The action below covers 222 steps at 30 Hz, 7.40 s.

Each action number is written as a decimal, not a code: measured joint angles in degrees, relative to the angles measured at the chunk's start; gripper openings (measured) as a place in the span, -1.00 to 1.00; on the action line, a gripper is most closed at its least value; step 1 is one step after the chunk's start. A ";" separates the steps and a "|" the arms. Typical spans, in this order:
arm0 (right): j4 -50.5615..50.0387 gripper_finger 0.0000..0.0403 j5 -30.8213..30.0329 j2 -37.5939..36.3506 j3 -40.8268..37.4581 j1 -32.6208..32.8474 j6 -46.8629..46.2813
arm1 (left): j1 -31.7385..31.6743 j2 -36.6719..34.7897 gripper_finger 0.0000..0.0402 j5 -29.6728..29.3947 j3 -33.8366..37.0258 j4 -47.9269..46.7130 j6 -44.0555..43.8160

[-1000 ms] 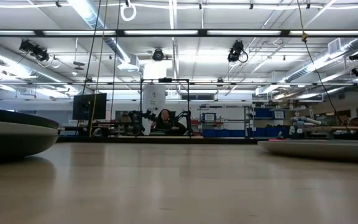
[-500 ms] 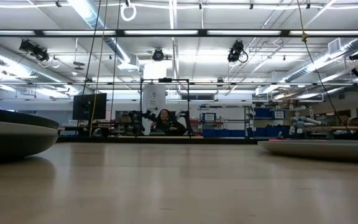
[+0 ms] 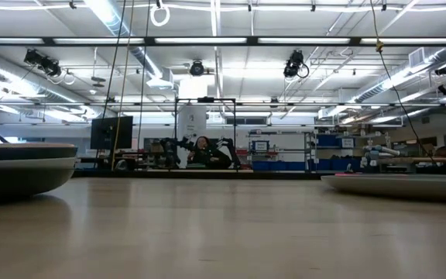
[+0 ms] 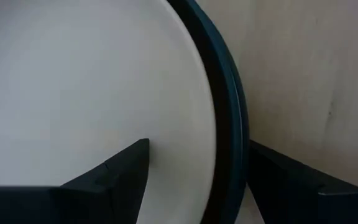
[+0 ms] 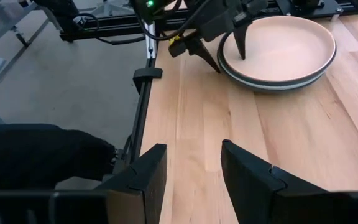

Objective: Stack plastic plates
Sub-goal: Stack the left stacked plates on top of the orange plate

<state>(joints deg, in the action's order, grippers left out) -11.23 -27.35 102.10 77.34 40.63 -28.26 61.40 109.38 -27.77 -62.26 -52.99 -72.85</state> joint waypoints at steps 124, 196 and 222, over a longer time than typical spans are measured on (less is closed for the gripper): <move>-58.85 -0.34 -13.65 14.80 29.78 0.05 8.74 | -10.56 -28.20 0.16 -23.91 -1.07 -1.86 22.70; -61.76 0.33 23.06 14.51 10.04 19.38 -43.28 | -13.13 -28.00 0.16 -30.53 -1.05 6.60 27.20; -60.46 0.39 29.73 15.08 15.51 16.18 -42.47 | -11.90 -28.00 0.16 -30.53 -1.05 6.47 27.03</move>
<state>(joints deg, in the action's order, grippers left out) -71.69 2.37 117.19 92.85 56.80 -70.73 49.50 81.38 -58.30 -63.31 -46.52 -45.82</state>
